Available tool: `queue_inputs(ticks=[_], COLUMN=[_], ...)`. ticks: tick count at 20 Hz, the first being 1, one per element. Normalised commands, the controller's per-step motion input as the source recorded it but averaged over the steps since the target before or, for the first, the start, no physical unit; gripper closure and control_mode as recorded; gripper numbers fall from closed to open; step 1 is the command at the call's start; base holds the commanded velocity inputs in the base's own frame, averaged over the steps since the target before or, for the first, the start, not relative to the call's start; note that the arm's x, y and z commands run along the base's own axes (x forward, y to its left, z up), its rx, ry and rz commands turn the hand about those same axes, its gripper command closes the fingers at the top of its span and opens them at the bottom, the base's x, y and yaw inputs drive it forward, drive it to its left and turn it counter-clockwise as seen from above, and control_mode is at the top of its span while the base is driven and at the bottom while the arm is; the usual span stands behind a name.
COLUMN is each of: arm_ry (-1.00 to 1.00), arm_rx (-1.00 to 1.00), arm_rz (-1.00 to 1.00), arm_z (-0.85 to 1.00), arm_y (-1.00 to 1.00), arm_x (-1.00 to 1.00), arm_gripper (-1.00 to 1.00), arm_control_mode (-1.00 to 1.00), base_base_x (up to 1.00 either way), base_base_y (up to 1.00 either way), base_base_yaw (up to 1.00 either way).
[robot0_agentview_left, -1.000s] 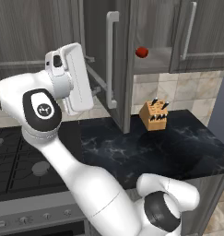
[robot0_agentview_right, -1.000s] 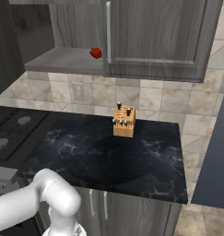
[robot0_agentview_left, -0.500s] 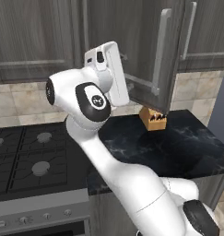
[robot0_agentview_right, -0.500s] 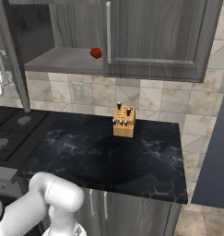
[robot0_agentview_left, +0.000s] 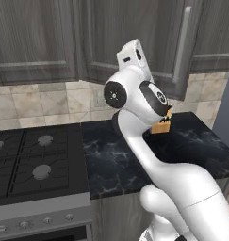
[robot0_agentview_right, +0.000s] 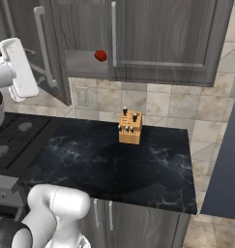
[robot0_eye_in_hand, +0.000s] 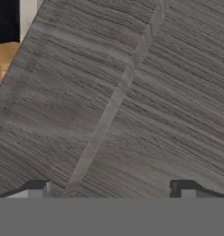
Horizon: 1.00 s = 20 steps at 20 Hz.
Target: Pick the bell pepper from the counter and place it in the cabinet. Then close the cabinet.
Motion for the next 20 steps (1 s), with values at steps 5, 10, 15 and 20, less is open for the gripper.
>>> queue_inputs(ticks=[5, 10, 15, 20], arm_ry=[0.00, 0.00, 0.10, 0.21], arm_rx=[0.00, 0.00, 0.00, 0.00], arm_rz=[0.41, 0.40, 0.33, 0.29], arm_z=[0.00, 0.00, 0.00, 0.00], arm_y=[-1.00, -1.00, -0.85, -0.64], arm_x=[0.51, 0.67, 0.94, 1.00], arm_gripper=[-1.00, -1.00, -1.00, -1.00], arm_control_mode=[-1.00, -1.00, -1.00, -1.00], base_base_x=[0.00, 0.00, 0.00, 0.00], base_base_y=[0.00, 0.00, 0.00, 0.00], base_base_yaw=[0.00, 0.00, 0.00, 0.00])
